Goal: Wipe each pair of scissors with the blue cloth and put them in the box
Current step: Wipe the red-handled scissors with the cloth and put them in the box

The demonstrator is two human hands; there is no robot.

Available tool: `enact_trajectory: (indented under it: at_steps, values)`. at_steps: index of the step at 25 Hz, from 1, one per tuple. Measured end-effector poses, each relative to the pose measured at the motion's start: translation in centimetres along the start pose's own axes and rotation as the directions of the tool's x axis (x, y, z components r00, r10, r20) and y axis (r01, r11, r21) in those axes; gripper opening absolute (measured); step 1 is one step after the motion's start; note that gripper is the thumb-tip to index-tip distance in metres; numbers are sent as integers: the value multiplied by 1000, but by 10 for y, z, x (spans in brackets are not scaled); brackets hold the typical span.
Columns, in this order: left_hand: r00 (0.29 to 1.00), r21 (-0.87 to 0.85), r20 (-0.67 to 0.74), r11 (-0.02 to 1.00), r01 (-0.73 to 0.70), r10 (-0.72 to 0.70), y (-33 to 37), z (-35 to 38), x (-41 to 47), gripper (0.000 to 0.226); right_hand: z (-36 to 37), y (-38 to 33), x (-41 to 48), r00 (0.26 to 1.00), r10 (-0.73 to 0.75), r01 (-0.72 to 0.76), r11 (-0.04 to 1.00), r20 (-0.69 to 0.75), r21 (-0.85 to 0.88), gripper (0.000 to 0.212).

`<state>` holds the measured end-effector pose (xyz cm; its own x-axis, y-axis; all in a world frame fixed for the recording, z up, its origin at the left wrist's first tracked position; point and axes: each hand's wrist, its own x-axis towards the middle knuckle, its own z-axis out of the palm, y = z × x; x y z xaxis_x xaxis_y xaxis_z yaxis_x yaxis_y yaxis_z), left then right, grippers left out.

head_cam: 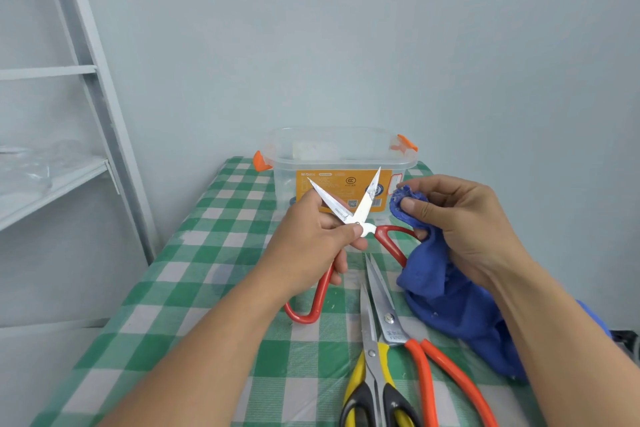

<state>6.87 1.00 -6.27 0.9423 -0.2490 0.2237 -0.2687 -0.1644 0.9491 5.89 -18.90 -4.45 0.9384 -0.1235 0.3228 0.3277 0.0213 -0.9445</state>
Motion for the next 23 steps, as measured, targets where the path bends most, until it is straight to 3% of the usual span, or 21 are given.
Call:
enact_trajectory:
  at_steps: [5,10,13,17,19,21,23]
  values:
    - [1000,12,13,1000,3,-3,-1,2,0,22,1,6,1,1000,6,-6,1000,-11,-20,10]
    - [1000,14,4,1000,-3,3,-3,3,3,24,12,6,-1,971,-170,222,902,167,-370,13]
    - [1000,31,4,999,10,-10,-6,3,3,23,19,10,0,983,-144,181,876,117,-446,20]
    - [1000,50,7,999,-7,7,-6,1,2,20,20,13,7,993,-121,101,767,12,-633,33]
    - [1000,57,20,998,-21,20,-5,0,1,18,19,12,6,999,-42,50,836,27,-547,29]
    - [999,68,27,997,-32,30,-3,0,0,18,22,14,4,995,67,-40,942,72,-333,25]
    - [999,78,27,996,-38,35,-2,1,0,18,25,16,0,992,113,-97,971,63,-219,25]
